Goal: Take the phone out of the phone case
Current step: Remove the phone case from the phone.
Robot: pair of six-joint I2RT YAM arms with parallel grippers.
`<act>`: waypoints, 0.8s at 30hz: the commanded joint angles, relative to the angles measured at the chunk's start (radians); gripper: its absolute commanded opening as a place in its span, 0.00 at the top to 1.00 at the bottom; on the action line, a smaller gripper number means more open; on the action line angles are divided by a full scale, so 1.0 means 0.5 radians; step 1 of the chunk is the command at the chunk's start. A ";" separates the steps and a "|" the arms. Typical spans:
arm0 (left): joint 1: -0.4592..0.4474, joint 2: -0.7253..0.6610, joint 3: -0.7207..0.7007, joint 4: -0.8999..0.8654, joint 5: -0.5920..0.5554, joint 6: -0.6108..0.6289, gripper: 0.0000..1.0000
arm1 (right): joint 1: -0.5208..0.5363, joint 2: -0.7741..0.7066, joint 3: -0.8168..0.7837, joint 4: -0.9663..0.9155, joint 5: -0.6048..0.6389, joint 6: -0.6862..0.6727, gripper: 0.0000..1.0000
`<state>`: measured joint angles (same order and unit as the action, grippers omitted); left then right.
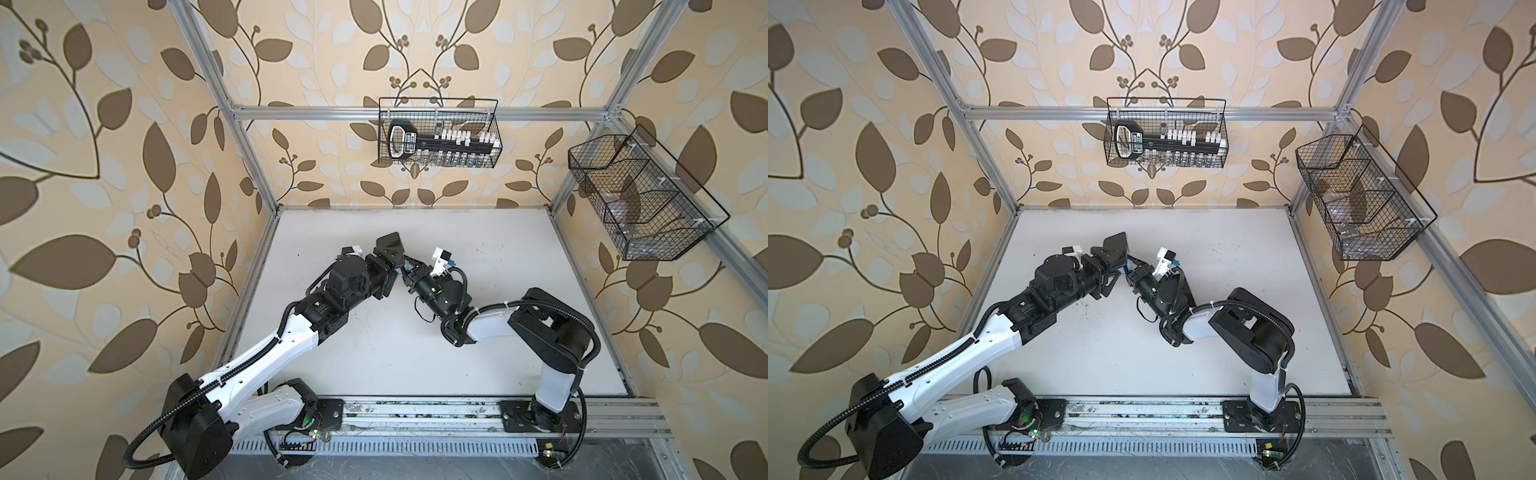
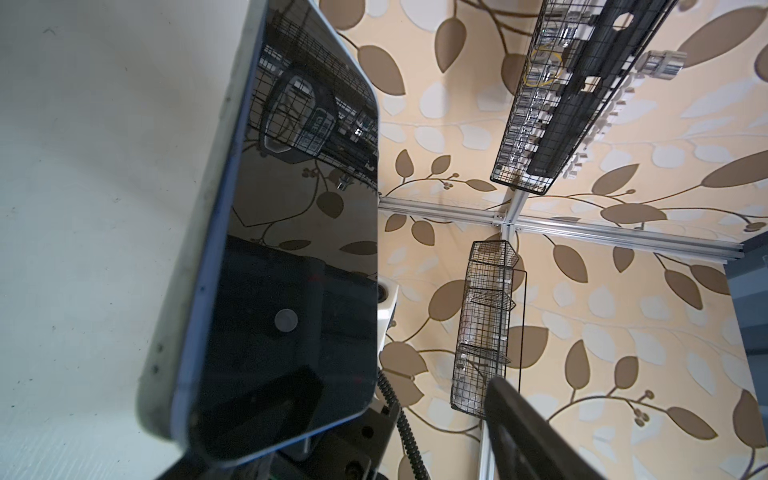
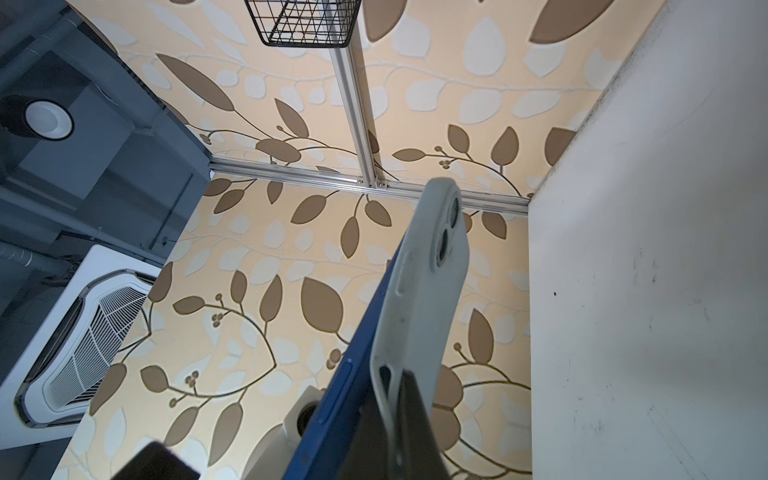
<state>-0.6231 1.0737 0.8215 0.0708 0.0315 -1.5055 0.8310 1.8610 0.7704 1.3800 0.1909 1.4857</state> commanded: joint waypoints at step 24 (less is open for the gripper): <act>-0.024 0.097 0.216 0.027 -0.257 0.194 0.27 | 0.053 0.061 0.034 0.314 -0.050 0.138 1.00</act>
<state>-0.6361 1.1149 0.8837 0.0528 -0.0120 -1.4605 0.8314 1.8923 0.7704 1.4143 0.2173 1.5257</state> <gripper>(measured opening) 0.731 0.062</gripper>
